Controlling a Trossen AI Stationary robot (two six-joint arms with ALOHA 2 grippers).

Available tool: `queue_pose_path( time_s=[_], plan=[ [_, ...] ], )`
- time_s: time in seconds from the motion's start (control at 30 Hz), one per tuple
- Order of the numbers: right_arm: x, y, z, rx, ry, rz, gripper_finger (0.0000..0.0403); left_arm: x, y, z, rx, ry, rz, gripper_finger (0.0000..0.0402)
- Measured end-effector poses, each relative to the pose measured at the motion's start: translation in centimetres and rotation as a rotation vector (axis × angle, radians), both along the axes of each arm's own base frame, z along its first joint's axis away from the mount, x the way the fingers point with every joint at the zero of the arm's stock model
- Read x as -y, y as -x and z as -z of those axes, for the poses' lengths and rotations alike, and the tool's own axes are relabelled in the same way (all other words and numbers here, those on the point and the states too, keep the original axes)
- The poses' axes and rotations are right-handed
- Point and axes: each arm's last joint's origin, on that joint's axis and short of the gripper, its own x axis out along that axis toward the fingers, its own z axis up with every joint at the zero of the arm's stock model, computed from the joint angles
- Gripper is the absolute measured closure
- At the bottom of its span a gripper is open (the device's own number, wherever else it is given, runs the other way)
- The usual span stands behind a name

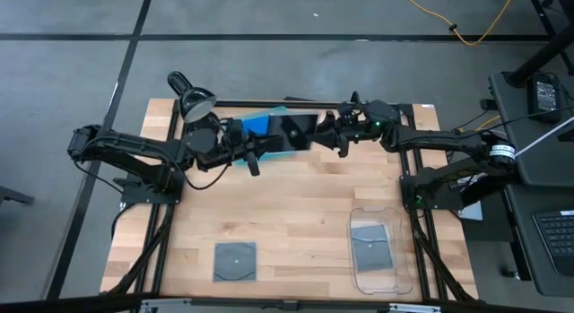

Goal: Pick & place jewel cases by type
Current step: Put the right black CD case into the transparent bin

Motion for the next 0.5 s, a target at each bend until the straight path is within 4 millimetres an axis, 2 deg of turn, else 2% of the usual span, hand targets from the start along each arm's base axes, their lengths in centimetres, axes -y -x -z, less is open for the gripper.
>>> queue_pose_path(
  time_s=[0.33, 0.5],
  plan=[
    [-0.05, 0.06, -0.52, 0.052, 0.022, -0.005, 0.0351, 0.0, -0.04, 0.05, -0.006, -0.004, 0.021, 0.0365],
    [-0.14, 0.09, -0.59, 0.057, 0.029, -0.03, 0.037, 0.08, -0.07, 0.08, -0.017, -0.026, 0.049, 0.0335]
  ],
)
